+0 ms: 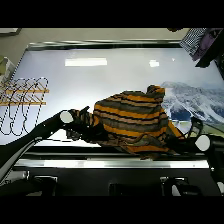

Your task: Fold the clothes and pants, and hang the long-sleeved shirts on hangers.

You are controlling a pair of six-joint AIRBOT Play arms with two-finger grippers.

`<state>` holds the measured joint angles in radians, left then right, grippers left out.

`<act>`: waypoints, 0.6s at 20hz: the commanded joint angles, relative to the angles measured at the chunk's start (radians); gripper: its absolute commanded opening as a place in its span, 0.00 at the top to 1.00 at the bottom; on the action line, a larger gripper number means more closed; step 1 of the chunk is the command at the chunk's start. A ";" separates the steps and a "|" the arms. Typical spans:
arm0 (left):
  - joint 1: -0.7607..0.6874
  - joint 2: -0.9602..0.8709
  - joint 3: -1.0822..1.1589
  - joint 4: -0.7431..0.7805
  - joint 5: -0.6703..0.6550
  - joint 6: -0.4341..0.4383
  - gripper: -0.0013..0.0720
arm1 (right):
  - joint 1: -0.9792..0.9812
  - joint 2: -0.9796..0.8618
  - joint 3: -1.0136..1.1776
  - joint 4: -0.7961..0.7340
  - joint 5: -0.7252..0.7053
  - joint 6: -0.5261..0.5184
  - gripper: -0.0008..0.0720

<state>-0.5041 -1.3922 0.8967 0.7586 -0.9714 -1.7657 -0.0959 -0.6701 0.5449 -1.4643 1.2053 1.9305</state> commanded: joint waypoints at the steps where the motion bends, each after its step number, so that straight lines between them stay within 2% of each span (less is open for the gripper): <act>1: 0.018 0.035 0.001 0.005 -0.001 0.041 0.24 | 0.001 0.102 0.161 -0.074 0.019 -0.083 0.60; 3: 0.041 0.074 0.001 0.031 0.000 0.040 0.24 | 0.001 0.081 0.279 -0.044 0.038 -0.132 0.60; 6: 0.067 0.101 0.001 0.082 -0.013 0.038 0.24 | 0.051 -0.053 0.393 0.077 0.101 -0.204 0.60; 8: 0.073 0.103 0.001 0.085 -0.034 0.038 0.23 | 0.208 -0.163 0.428 -0.010 0.153 -0.202 0.60; 10: 0.073 0.103 0.001 0.093 -0.043 0.038 0.23 | 0.392 -0.257 0.433 -0.136 0.199 -0.143 0.60; 12: 0.074 0.108 0.001 0.109 -0.042 0.038 0.23 | 0.541 -0.321 0.433 -0.235 0.214 -0.003 0.55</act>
<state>-0.4351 -1.2922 0.8967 0.8429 -1.0039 -1.7294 0.2501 -0.8886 0.9550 -1.5570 1.3655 1.8004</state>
